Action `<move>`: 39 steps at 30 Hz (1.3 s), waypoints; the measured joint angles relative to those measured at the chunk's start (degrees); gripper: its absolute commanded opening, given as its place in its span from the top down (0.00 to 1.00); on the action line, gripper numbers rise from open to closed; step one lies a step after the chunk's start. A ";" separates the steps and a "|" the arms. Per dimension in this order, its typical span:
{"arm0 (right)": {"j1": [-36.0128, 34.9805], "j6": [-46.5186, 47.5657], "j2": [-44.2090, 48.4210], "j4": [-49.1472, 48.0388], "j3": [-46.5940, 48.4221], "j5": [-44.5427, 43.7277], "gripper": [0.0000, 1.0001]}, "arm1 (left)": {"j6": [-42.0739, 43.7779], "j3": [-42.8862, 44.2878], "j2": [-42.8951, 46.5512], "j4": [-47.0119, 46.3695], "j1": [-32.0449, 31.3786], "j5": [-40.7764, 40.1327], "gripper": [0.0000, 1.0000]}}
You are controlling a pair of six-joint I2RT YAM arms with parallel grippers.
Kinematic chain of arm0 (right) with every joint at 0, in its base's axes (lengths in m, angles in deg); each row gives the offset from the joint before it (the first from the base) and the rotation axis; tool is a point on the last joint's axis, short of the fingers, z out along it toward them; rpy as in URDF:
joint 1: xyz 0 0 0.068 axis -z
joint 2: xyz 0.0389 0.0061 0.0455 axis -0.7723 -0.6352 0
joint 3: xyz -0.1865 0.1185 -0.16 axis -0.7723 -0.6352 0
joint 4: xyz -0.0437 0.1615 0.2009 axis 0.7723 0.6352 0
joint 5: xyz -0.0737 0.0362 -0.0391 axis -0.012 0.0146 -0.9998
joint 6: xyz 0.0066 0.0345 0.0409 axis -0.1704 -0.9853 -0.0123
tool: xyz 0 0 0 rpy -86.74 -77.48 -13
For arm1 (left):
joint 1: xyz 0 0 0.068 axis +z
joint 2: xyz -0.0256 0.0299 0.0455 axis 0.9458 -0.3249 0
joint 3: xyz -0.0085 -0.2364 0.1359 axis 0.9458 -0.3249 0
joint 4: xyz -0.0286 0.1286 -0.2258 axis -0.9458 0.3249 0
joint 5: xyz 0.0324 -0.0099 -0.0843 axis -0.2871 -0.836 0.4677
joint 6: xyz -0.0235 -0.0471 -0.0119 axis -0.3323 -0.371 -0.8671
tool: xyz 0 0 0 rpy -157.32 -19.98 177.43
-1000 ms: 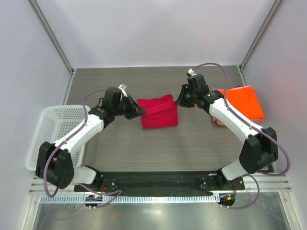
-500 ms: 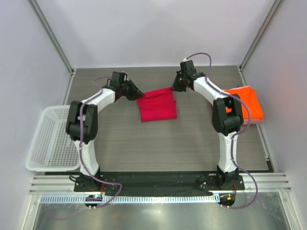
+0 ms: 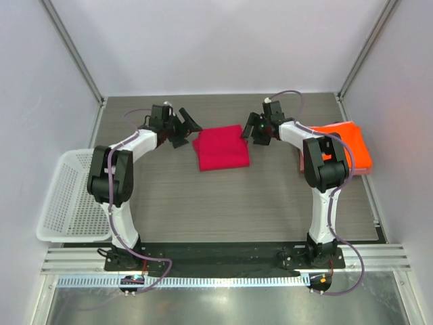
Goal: Fold and stack the t-shirts
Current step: Fold the tshirt, then neatly place the folded tshirt to the corner
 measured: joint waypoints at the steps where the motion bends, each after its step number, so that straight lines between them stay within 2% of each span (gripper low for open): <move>1: 0.09 0.11 -0.02 -0.98 -0.46 1.14 0.29 | 0.02 -0.66 0.07 -0.85 -0.17 0.00 0.12; 5: 0.31 -0.11 -0.22 -4.42 -1.53 5.66 0.30 | -0.26 -3.23 -1.09 -1.66 -0.87 -0.04 0.22; 15: 0.46 -3.06 -4.09 -11.67 -1.51 13.11 0.45 | -3.23 -1.79 -7.72 -5.51 -2.58 1.31 0.39; 18: 0.48 -3.52 -5.05 -12.70 -1.03 13.94 0.52 | -4.00 -0.13 -9.42 -6.14 -2.71 1.22 0.49; 22: 0.52 -4.28 -7.45 -13.44 1.38 14.80 0.64 | -4.76 2.54 -12.09 -6.67 -2.82 0.37 0.67; 24: 0.48 -4.28 -8.61 -13.60 2.71 14.58 0.76 | -4.74 4.33 -13.57 -6.69 -2.99 -0.72 0.81; 25: 0.42 -4.46 -9.09 -13.57 3.23 14.32 0.80 | -4.79 5.11 -14.29 -6.80 -3.13 -1.20 0.96; 26: 0.37 -4.57 -9.70 -13.46 3.93 14.14 0.91 | -4.59 6.27 -15.32 -7.23 -3.28 -1.55 1.00; 28: 0.24 -4.63 -10.45 -13.16 5.42 13.60 0.99 | -4.59 7.78 -16.44 -8.44 -3.69 -2.23 1.00; 33: -0.28 -3.52 -9.07 -12.41 5.14 9.38 0.99 | -3.26 7.69 -16.41 -10.64 -5.09 -5.27 1.00; 36: -0.44 -2.25 -3.67 -11.63 0.09 5.84 0.99 | -1.29 4.31 -12.63 -11.06 -6.84 -7.41 1.00; 39: -0.68 -1.40 5.44 -9.09 -5.40 2.19 0.99 | -0.20 1.14 -6.47 -10.93 -10.08 -9.90 1.00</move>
